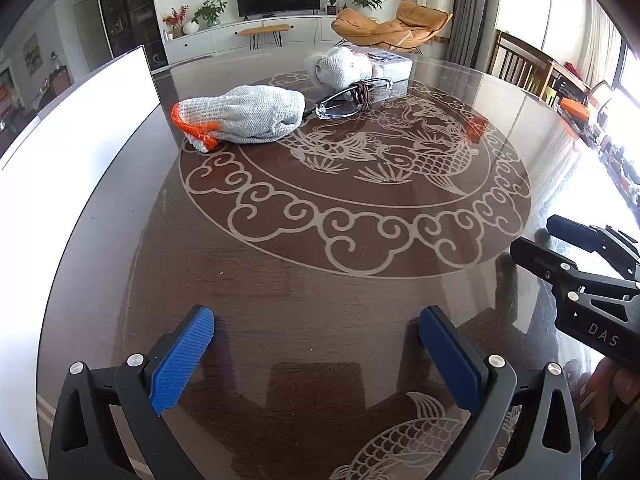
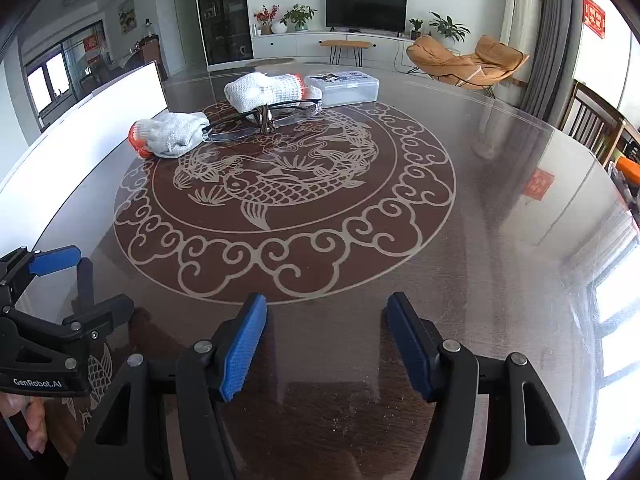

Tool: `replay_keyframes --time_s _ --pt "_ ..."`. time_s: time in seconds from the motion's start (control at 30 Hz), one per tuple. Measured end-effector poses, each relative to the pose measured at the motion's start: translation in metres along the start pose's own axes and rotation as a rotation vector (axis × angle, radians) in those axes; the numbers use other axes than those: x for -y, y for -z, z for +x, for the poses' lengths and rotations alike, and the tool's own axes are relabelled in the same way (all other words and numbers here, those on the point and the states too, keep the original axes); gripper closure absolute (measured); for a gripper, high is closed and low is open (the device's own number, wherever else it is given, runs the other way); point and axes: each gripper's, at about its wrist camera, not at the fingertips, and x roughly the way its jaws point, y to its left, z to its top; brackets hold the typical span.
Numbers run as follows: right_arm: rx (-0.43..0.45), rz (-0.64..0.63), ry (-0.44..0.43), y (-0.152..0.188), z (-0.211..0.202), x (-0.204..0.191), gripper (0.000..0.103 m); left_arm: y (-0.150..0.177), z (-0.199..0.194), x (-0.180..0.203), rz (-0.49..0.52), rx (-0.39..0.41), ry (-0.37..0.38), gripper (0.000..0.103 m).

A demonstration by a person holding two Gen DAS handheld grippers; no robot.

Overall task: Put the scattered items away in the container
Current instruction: 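Move both open tools back over the table items, then grasp the orange-cuffed white glove with the left tool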

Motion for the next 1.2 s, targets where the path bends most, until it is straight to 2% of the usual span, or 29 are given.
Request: replay_keyframes --time_s 1.0,1.07,1.2 --pt "-0.001 0.0 0.001 -0.001 0.0 -0.002 0.036 -0.003 0.001 0.0 0.009 -0.001 0.014 0.0" --pt "-0.006 -0.002 -0.004 -0.006 0.005 -0.003 0.031 -0.004 0.002 0.0 0.007 0.0 0.013 0.0" --pt "-0.04 -0.013 -0.021 -0.039 0.029 -0.008 0.03 -0.004 0.003 0.0 0.003 0.001 0.012 0.0"
